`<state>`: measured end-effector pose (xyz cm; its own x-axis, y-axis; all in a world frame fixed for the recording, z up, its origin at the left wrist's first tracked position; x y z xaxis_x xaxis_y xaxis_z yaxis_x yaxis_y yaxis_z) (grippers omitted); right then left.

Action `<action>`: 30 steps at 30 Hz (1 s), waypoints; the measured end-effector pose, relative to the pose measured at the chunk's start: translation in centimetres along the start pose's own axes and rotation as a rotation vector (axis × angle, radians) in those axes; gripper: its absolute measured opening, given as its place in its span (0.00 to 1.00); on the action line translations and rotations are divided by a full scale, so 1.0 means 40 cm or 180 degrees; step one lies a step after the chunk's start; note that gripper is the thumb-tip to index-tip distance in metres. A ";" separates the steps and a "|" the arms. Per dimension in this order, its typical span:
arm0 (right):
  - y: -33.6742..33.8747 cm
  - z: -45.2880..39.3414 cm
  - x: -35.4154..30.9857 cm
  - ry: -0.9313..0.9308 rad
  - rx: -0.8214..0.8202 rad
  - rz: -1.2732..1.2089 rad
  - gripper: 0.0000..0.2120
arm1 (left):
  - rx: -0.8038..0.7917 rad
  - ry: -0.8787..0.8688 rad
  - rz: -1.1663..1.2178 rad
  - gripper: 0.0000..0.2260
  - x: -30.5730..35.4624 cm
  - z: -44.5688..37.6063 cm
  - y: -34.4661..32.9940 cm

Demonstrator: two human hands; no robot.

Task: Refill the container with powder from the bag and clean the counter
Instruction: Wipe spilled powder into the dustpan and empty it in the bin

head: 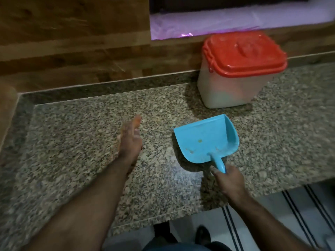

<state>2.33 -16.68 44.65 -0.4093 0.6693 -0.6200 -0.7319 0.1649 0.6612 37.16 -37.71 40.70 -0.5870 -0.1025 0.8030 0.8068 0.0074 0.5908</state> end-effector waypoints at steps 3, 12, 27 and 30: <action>0.022 0.027 0.043 -0.0212 0.0116 -0.0071 0.15 | -0.0695 -0.0157 -0.0704 0.25 0.049 -0.202 -0.142; 0.097 0.109 0.250 -0.0593 0.0016 -0.0267 0.15 | -0.1815 -0.1370 -0.2154 0.29 0.271 -0.118 -0.445; 0.264 0.320 0.613 -0.0009 -0.0229 -0.0205 0.25 | -0.2389 -0.0919 -0.1385 0.24 0.372 0.474 -0.603; 0.243 0.365 0.719 -0.0031 -0.0545 -0.0039 0.26 | -0.2245 -0.0475 -0.0814 0.25 0.372 0.576 -0.621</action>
<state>-8.60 14.74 39.43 -0.3952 0.6751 -0.6230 -0.8193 0.0477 0.5714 6.86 -16.52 39.78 -0.7236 0.1202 0.6797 0.4665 -0.6406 0.6100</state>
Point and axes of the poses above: each hand's wrist, its own z-axis away from the middle knuckle, its own y-axis out of the back of the hand, x = y × z, the point moved 6 cm from there along -z, towards the middle knuckle, and after that the axes turned 1 degree about -z, right-handed, at the moved point
